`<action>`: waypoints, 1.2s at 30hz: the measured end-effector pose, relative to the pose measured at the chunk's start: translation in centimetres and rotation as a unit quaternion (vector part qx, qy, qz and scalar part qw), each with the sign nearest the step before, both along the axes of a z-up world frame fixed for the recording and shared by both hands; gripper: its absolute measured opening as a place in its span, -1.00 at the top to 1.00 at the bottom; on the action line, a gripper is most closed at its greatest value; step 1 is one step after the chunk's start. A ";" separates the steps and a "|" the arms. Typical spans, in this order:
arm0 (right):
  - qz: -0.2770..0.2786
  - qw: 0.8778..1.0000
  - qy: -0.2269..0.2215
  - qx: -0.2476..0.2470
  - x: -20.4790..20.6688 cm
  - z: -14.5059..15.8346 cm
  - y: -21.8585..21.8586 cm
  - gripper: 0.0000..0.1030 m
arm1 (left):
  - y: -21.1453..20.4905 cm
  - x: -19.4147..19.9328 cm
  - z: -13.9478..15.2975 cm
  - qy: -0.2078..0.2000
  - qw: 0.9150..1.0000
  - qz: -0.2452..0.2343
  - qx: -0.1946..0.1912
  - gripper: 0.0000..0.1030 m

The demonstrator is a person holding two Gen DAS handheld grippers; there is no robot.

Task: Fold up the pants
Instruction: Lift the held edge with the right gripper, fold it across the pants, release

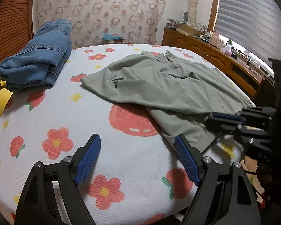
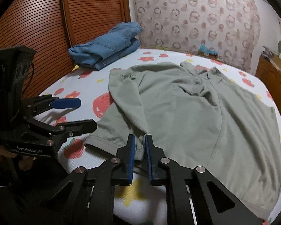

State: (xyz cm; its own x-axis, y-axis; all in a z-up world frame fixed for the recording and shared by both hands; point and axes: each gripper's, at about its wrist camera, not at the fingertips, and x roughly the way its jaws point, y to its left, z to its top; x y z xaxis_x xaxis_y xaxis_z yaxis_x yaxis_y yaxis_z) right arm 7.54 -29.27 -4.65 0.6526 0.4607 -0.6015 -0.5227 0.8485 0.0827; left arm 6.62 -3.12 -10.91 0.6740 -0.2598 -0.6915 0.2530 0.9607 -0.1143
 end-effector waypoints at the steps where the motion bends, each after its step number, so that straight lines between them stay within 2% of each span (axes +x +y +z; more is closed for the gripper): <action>1: 0.002 1.000 -0.001 0.006 -0.1 0.2 -0.2 0.87 | 0.1 0.0 0.0 0.001 1.000 0.001 -0.001 -0.59; 14: -0.043 0.995 -0.084 0.019 -3.4 3.9 -3.5 0.90 | -0.2 0.4 1.4 -0.004 1.000 0.002 -0.019 -0.59; 28: -0.109 0.987 -0.120 0.005 -6.7 5.2 -6.4 0.90 | -2.1 0.9 2.7 -0.019 1.000 -0.014 -0.015 -0.59; 36: -0.147 0.983 -0.114 0.001 -7.7 5.0 -7.3 0.90 | -2.7 0.8 2.7 -0.019 1.000 -0.019 -0.012 -0.59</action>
